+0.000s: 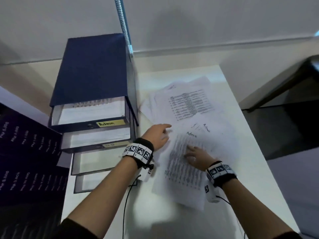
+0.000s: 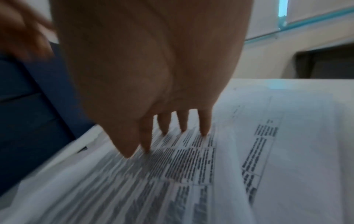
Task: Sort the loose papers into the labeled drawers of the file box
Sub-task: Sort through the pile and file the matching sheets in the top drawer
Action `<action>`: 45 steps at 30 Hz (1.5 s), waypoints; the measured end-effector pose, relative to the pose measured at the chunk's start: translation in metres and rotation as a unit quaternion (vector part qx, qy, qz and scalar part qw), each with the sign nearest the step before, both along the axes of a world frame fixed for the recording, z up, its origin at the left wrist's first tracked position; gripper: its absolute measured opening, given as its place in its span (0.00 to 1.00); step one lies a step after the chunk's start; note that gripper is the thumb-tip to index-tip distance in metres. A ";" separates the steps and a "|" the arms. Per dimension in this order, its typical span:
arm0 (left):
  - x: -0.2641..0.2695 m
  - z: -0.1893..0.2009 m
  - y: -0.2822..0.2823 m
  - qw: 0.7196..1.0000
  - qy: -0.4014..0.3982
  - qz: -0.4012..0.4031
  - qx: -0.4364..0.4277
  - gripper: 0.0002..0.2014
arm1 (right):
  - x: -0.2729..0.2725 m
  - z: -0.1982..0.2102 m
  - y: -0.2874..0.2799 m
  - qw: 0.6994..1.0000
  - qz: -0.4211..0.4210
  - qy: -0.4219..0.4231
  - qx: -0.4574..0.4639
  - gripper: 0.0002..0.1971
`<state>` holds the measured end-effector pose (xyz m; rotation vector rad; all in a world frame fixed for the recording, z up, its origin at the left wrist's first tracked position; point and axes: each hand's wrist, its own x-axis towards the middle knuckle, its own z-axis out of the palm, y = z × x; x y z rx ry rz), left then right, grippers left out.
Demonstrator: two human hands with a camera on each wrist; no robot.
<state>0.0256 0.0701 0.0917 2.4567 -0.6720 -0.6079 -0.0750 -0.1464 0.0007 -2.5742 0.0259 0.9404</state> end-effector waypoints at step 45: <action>-0.048 -0.083 -0.030 0.966 0.058 0.225 -0.110 0.04 | -0.033 0.027 -0.072 0.805 -0.509 -0.257 0.163 0.11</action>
